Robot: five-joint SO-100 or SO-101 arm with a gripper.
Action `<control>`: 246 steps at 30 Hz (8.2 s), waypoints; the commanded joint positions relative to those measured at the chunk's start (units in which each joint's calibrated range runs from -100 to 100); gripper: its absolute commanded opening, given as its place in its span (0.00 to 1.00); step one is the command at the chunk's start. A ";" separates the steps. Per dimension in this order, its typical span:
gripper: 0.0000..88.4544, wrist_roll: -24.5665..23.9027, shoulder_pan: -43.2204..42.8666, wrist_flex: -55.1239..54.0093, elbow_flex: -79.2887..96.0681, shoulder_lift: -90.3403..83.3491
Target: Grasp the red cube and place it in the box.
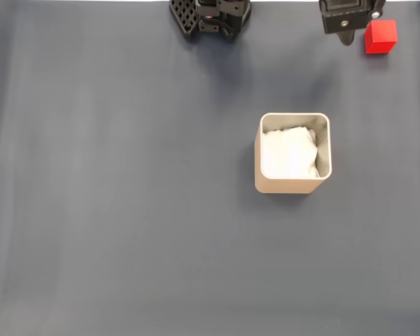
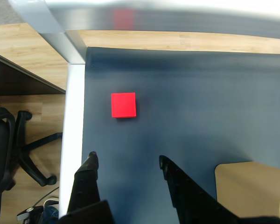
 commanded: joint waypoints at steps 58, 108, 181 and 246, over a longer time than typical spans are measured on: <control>0.39 -2.83 -5.39 -8.16 -22.20 23.42; 0.39 -5.81 -6.17 -16.53 -10.62 26.10; 0.00 -4.40 -6.95 -20.96 -8.52 34.32; 0.00 -1.42 16.27 17.78 -44.07 25.84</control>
